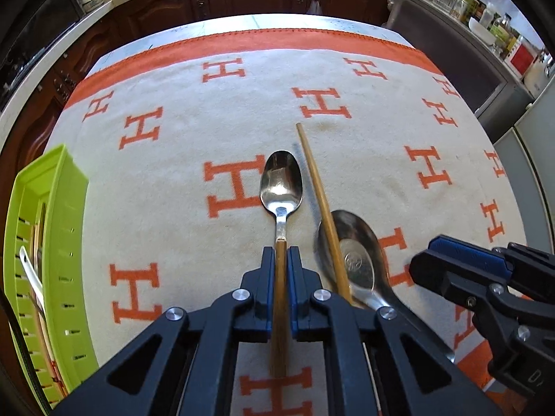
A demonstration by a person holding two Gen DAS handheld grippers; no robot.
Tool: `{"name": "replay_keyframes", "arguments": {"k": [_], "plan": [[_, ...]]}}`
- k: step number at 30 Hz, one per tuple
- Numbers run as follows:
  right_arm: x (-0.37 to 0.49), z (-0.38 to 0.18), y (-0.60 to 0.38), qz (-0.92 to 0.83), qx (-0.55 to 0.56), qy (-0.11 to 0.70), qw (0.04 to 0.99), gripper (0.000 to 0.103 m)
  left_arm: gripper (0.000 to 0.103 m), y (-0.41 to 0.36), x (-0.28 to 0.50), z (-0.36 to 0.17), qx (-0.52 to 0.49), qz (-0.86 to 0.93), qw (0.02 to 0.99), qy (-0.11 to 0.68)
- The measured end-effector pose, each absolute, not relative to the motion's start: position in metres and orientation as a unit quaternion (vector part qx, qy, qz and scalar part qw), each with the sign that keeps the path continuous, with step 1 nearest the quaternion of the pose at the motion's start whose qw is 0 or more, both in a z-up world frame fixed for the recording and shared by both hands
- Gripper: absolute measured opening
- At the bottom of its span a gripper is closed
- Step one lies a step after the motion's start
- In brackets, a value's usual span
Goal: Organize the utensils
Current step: 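Grasp the small silver spoon with the left tool while the right tool grasps a brown chopstick, then carry the silver spoon into the tray and open the left tool while the right tool carries the chopstick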
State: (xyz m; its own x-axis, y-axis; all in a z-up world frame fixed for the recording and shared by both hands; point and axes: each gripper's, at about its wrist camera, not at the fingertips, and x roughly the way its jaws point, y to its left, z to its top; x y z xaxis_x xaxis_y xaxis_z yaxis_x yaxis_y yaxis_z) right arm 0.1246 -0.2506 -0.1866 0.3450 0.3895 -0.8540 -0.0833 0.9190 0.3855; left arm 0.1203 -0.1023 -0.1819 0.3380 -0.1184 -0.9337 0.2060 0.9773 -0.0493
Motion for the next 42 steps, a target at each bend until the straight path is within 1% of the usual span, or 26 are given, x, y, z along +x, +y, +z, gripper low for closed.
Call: {"name": "replay_keyframes", "arguments": {"k": [4,12,15,18,19,21,28,37,40,42], "plan": [[0.127,-0.184,-0.235,0.156,0.126,0.555,0.807,0.024,0.004,-0.084,0.108,-0.161,0.026,-0.093,0.825,0.557],[0.138,-0.192,-0.204,0.160,0.105,0.566,0.802,0.024,0.004,-0.023,0.078,-0.090,0.004,-0.064,0.861,0.504],[0.143,-0.197,-0.195,0.156,0.096,0.571,0.800,0.024,0.004,0.003,0.069,-0.072,-0.001,-0.045,0.871,0.489],[0.146,-0.202,-0.184,0.147,0.075,0.575,0.801,0.019,0.004,0.031,0.057,-0.061,-0.006,-0.015,0.881,0.472],[0.147,-0.204,-0.181,0.143,0.070,0.577,0.801,0.014,0.004,0.039,0.055,-0.059,-0.008,-0.007,0.883,0.469],[0.147,-0.208,-0.175,0.136,0.057,0.583,0.799,0.008,0.004,0.053,0.050,-0.058,-0.010,0.006,0.885,0.465],[0.142,-0.204,-0.175,0.118,0.057,0.573,0.809,0.006,0.004,0.098,0.034,-0.087,-0.030,0.046,0.876,0.479],[0.125,-0.161,-0.173,0.140,0.095,0.546,0.820,0.006,0.005,0.122,0.025,-0.132,-0.060,0.036,0.857,0.510],[0.116,-0.140,-0.161,0.163,0.102,0.533,0.824,0.006,0.012,0.122,0.022,-0.137,-0.060,0.025,0.855,0.514],[0.111,-0.124,-0.148,0.181,0.105,0.526,0.824,0.006,0.029,0.124,0.019,-0.134,-0.059,0.023,0.859,0.508]]}}
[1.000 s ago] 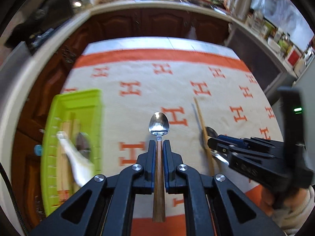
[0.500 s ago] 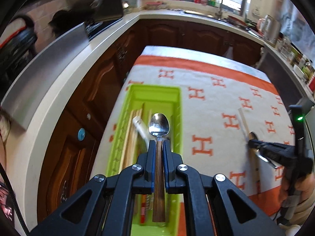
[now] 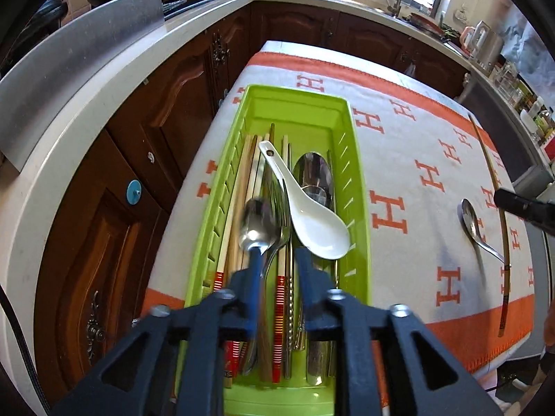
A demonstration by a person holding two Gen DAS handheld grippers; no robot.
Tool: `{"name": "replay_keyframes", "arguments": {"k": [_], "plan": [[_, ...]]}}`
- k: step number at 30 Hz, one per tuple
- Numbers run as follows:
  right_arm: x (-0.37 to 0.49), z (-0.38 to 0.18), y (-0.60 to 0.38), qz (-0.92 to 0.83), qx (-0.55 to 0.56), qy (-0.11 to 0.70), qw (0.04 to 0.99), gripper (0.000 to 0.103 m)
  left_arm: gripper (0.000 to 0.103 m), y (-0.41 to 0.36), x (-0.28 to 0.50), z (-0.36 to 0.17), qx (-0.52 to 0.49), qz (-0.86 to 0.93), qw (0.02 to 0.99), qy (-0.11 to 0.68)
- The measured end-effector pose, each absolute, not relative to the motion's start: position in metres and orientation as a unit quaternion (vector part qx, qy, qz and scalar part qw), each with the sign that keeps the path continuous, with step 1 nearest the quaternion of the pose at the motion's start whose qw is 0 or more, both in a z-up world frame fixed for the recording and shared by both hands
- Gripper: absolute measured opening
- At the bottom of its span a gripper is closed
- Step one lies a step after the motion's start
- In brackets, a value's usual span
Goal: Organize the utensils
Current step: 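Carry the silver spoon into the tray and open the left tool while the right tool carries the chopstick, then lower the brown chopstick into the green tray and open the right tool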
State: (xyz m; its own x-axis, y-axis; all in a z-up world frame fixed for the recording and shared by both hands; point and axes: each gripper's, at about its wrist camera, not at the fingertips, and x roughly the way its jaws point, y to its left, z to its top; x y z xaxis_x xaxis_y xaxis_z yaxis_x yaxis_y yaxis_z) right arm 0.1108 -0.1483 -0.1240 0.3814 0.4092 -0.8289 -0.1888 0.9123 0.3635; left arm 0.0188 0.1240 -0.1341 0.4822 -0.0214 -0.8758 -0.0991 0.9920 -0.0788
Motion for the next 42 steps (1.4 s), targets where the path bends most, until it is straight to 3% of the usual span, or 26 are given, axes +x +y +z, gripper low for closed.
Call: {"name": "replay_keyframes", "arguments": {"k": [3,15,24,38,42], "plan": [[0.105,-0.103,-0.126,0.207,0.110,0.518,0.823,0.006,0.040,0.128,0.013,-0.123,-0.063,0.024,0.870,0.489],[0.107,-0.078,-0.005,0.262,0.119,0.538,0.792,0.006,0.060,0.159,0.004,-0.088,-0.071,0.065,0.877,0.471],[0.118,-0.115,0.060,0.254,0.113,0.571,0.772,0.006,0.062,0.190,-0.001,-0.087,-0.090,0.094,0.874,0.468],[0.130,-0.166,0.076,0.219,0.100,0.617,0.749,0.008,0.063,0.201,-0.002,-0.094,-0.093,0.098,0.869,0.475],[0.128,-0.166,0.073,0.215,0.099,0.617,0.751,0.021,0.068,0.199,-0.003,-0.094,-0.092,0.099,0.869,0.476]]}}
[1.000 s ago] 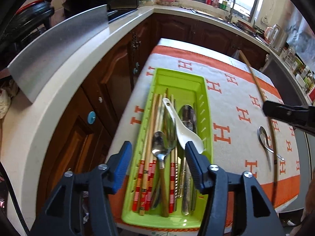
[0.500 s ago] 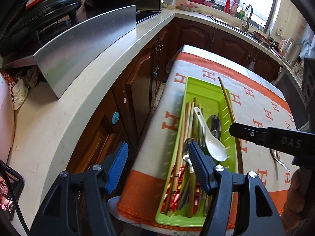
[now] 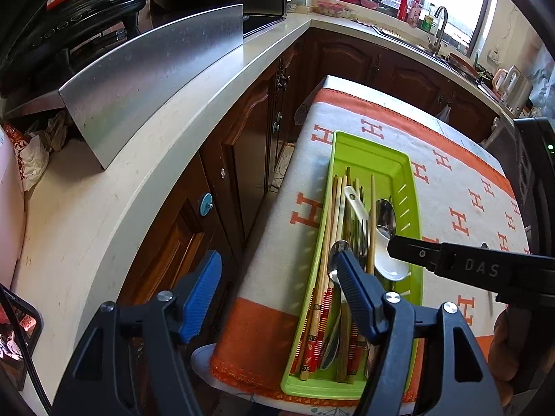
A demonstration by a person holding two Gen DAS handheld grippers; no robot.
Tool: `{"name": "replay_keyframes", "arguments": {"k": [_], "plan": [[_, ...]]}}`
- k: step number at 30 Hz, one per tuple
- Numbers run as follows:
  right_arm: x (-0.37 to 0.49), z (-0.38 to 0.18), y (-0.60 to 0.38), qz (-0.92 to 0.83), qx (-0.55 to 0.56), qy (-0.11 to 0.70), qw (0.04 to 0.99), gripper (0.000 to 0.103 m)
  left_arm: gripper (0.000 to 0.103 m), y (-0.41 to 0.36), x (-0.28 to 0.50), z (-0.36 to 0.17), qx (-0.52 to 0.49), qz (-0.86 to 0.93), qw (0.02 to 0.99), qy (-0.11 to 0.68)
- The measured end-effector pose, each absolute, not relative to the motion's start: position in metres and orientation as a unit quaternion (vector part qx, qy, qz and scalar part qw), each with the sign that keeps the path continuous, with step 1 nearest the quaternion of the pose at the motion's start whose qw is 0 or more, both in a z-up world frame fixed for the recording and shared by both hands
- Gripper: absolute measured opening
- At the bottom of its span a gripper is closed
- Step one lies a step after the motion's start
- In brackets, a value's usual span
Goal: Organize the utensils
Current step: 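Lower the brown chopstick into the green tray and open the right tool, then move the right tool to the large silver spoon and grasp its handle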
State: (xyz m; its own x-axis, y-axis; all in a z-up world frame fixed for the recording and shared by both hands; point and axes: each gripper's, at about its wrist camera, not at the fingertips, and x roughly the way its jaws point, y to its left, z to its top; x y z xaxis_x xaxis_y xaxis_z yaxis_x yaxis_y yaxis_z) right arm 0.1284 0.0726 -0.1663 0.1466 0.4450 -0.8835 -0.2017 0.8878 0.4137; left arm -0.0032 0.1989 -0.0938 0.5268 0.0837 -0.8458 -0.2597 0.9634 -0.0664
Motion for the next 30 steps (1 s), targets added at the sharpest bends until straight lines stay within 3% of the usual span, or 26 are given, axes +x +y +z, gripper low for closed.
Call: {"name": "replay_keyframes", "arguments": {"k": [19,30], "plan": [[0.108,-0.122,-0.005,0.199,0.099,0.565,0.795,0.023,0.072,0.145,0.007,-0.083,-0.048,0.078,0.867,0.489],[0.099,-0.127,-0.093,0.151,0.091,0.564,0.807,0.023,0.072,0.067,0.044,-0.082,-0.043,0.020,0.849,0.527]]}}
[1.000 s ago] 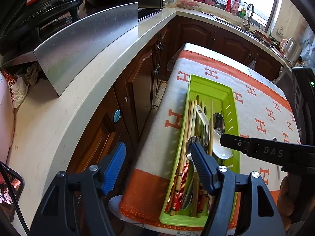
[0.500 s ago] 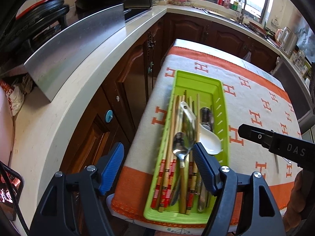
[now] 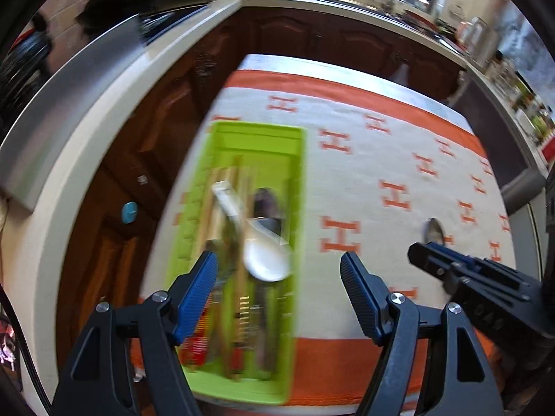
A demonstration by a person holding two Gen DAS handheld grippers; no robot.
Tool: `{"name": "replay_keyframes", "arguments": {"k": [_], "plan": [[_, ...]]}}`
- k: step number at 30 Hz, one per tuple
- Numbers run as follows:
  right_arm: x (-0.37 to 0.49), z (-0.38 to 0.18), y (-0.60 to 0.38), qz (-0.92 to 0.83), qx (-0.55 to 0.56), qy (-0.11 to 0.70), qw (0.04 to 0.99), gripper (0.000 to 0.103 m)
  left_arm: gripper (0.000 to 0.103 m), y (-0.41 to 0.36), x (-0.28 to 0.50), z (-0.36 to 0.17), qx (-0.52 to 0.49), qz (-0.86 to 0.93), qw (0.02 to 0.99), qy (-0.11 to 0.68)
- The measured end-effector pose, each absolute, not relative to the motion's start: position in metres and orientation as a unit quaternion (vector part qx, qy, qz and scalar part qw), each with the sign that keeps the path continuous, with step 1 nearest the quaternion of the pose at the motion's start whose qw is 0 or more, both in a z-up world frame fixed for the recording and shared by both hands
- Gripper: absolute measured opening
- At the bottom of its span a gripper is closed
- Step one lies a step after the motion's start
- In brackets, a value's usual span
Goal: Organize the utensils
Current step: 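Move the right tool to the large silver spoon and grasp its handle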
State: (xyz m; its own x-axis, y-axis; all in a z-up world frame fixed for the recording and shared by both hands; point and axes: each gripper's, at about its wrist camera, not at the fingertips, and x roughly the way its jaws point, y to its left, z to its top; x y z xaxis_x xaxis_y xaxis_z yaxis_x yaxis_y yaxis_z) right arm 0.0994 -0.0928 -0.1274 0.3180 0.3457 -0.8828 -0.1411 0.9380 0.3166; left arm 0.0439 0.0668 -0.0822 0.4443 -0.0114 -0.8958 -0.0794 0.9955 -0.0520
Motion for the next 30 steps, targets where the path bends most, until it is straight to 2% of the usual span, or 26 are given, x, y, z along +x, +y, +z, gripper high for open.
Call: {"name": "replay_keyframes", "arguments": {"k": [7,14,21,30], "plan": [[0.104,-0.130,-0.164,0.095,0.117,0.557,0.816,0.023,0.072,0.016,0.055,-0.065,-0.012,-0.017,0.855,0.517],[0.114,-0.141,-0.218,0.066,0.139,0.548,0.822,0.023,0.073,-0.017,0.064,-0.074,0.002,-0.040,0.849,0.527],[0.121,-0.180,-0.216,0.082,0.114,0.572,0.808,0.023,0.073,-0.041,0.067,-0.084,0.022,-0.052,0.852,0.520],[0.132,-0.206,-0.201,0.089,0.053,0.561,0.821,0.023,0.073,-0.044,0.072,-0.110,0.016,-0.044,0.849,0.526]]}}
